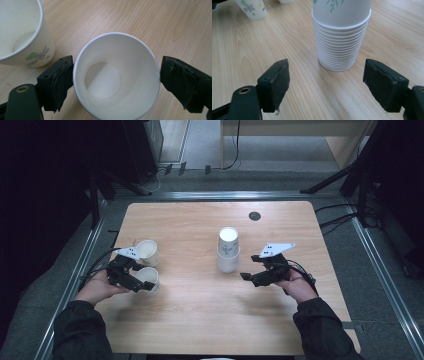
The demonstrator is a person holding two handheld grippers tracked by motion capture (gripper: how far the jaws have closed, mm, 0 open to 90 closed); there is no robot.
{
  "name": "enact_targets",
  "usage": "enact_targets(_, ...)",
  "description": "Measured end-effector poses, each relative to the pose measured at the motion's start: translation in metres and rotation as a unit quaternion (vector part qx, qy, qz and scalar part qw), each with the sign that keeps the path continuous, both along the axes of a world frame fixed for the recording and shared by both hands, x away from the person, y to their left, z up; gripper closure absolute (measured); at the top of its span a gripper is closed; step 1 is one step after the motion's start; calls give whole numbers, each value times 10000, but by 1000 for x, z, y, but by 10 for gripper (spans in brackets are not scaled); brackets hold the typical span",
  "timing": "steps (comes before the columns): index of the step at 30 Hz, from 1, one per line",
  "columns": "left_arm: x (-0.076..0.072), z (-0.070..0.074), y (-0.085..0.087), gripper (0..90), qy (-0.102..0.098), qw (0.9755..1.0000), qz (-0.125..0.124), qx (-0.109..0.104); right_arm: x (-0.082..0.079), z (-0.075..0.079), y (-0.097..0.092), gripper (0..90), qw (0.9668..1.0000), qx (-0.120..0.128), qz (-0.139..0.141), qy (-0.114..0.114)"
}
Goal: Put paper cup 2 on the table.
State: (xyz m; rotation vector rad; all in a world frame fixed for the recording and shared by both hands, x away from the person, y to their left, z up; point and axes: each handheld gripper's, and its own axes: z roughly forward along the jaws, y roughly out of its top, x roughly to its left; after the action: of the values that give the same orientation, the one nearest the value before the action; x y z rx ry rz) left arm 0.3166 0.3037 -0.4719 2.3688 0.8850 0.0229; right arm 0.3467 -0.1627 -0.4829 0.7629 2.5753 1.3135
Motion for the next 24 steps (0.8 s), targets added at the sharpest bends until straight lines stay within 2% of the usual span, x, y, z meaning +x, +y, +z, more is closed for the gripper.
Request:
enact_targets(6, 0, 8, 5, 129, 19, 9997, 136, -184, 0, 0, 0, 217, 10000, -6, 0, 0)
enact_targets(10, -1, 18, 6, 128, -53, 9994, 133, -300, 0, 0, 0, 217, 10000, -12, -3, 0)
enact_targets(17, -2, 36, 4, 128, -143, 9977, 204, -628, -1, 0, 0, 217, 10000, -44, -4, -17)
enact_targets(24, 1, 46, -9, 128, -207, 9976, 207, -627, -3, -1, -2, 217, 10000, -49, -12, -22)
